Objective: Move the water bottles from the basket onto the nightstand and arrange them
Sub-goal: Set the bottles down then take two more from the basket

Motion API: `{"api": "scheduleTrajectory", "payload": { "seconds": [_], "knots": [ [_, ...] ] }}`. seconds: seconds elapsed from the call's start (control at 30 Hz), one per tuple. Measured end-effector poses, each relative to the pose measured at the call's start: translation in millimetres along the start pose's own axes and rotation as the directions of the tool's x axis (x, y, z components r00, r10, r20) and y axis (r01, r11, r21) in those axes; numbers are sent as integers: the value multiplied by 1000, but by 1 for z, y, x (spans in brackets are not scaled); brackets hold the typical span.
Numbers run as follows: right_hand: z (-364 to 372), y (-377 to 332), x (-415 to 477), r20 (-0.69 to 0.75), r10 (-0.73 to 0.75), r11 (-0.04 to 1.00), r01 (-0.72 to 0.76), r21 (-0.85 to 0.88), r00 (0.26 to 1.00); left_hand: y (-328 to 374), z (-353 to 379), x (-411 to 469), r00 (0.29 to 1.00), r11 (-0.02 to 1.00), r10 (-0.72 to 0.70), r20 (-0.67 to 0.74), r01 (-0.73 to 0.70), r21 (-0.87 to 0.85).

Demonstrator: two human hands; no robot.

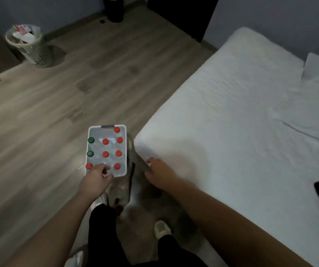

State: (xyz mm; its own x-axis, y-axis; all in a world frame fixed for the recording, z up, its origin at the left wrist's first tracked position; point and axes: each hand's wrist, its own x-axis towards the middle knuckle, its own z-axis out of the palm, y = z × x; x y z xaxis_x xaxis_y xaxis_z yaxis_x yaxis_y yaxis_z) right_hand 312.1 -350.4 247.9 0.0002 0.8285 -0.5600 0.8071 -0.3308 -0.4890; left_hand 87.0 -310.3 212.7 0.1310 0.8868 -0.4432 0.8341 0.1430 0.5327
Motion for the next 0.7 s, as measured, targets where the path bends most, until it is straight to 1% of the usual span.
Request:
{"api": "scheduleTrajectory", "payload": {
  "seconds": [0.13, 0.23, 0.3, 0.43, 0.6, 0.7],
  "knots": [
    [10, -55, 54, -5, 95, 995, -95, 9, 995, -35, -42, 73, 992, 992, 26, 122, -41, 116],
    [26, -86, 98, 26, 156, 985, -157, 77, 987, -52, -60, 129, 971, 970, 96, 219, -141, 197],
    [41, -99, 130, 37, 187, 977, -190, 95, 982, -59, -64, 166, 958, 955, 118, 262, -182, 235],
    [73, -115, 196, 37, 246, 960, -249, 131, 969, -84, -54, 229, 946, 935, 146, 290, -228, 271],
    [114, -115, 272, 25, 285, 943, -285, 170, 958, -123, -24, 284, 945, 890, 93, 314, -220, 400],
    [135, -111, 307, 20, 260, 963, -261, 68, 965, -141, -4, 307, 948, 866, 71, 310, -213, 453]
  ]
}}
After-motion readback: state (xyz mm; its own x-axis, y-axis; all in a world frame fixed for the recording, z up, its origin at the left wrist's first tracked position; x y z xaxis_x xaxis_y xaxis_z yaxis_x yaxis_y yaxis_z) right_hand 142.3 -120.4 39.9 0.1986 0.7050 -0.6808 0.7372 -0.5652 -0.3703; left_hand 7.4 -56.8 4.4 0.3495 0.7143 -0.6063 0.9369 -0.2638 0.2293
